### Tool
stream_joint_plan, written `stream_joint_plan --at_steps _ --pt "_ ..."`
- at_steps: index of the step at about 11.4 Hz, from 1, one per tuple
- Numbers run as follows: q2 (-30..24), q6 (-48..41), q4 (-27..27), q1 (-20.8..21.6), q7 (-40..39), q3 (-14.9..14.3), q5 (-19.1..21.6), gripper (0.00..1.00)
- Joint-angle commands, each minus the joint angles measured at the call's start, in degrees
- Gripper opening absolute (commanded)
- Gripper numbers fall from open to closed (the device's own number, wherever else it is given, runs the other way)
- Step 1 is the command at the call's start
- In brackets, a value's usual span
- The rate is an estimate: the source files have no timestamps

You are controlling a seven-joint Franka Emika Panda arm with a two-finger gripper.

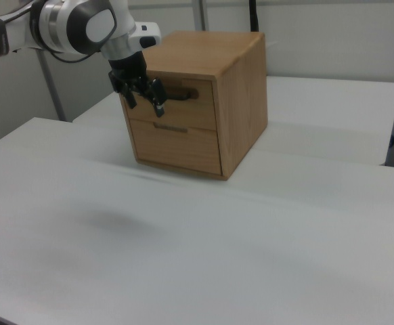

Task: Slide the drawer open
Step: 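Close the gripper around the upper drawer's dark bar handle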

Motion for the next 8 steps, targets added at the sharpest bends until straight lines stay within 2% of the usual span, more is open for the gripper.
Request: stream_joint_plan --at_steps 1,5,8 --pt "0.97 3.04 0.25 1.75 15.7 -0.64 1.05 1.0" --pt "3.86 11.47 0.42 3.6 48.37 -1.08 0.61 1.0" --pt "6.76 16.82 0.43 5.7 63.34 -1.17 0.7 1.0"
